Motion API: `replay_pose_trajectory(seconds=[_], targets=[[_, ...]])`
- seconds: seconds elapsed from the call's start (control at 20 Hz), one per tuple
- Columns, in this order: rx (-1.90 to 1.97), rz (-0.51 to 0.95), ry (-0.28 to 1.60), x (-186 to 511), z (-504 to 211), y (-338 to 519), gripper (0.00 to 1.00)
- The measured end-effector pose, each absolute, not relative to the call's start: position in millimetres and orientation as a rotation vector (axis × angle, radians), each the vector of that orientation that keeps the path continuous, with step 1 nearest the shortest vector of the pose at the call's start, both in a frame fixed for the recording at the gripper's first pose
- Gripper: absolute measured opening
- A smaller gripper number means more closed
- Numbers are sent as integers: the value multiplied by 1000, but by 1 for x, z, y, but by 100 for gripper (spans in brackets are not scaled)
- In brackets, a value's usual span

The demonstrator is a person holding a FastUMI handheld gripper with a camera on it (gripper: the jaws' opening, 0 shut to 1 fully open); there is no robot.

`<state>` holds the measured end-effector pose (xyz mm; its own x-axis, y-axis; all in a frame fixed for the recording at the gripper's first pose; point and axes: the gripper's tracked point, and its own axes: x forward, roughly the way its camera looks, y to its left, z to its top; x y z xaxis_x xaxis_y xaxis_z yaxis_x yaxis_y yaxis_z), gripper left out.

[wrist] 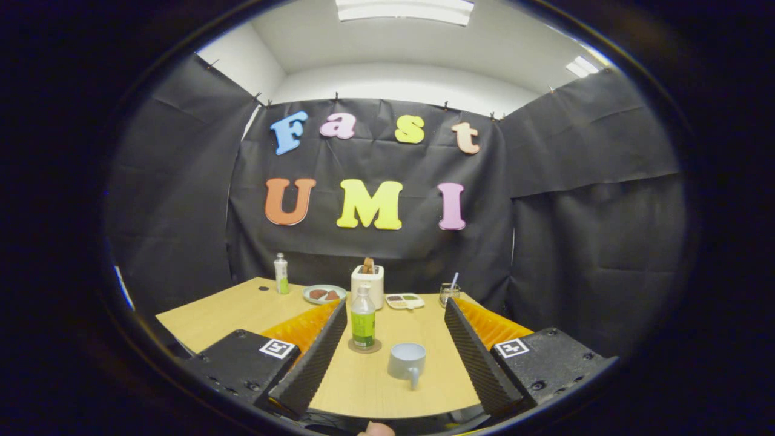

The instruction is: Take the bottle from table, then pour the juice into the cup, finally place the bottle on the coaster

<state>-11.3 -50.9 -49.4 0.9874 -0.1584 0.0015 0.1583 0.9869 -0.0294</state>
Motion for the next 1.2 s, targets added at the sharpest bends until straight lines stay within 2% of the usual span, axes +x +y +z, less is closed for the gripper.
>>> replay_pose_trajectory(seconds=[1.2], targets=[[-9, -156, -24, -18, -48, -56, 100]])
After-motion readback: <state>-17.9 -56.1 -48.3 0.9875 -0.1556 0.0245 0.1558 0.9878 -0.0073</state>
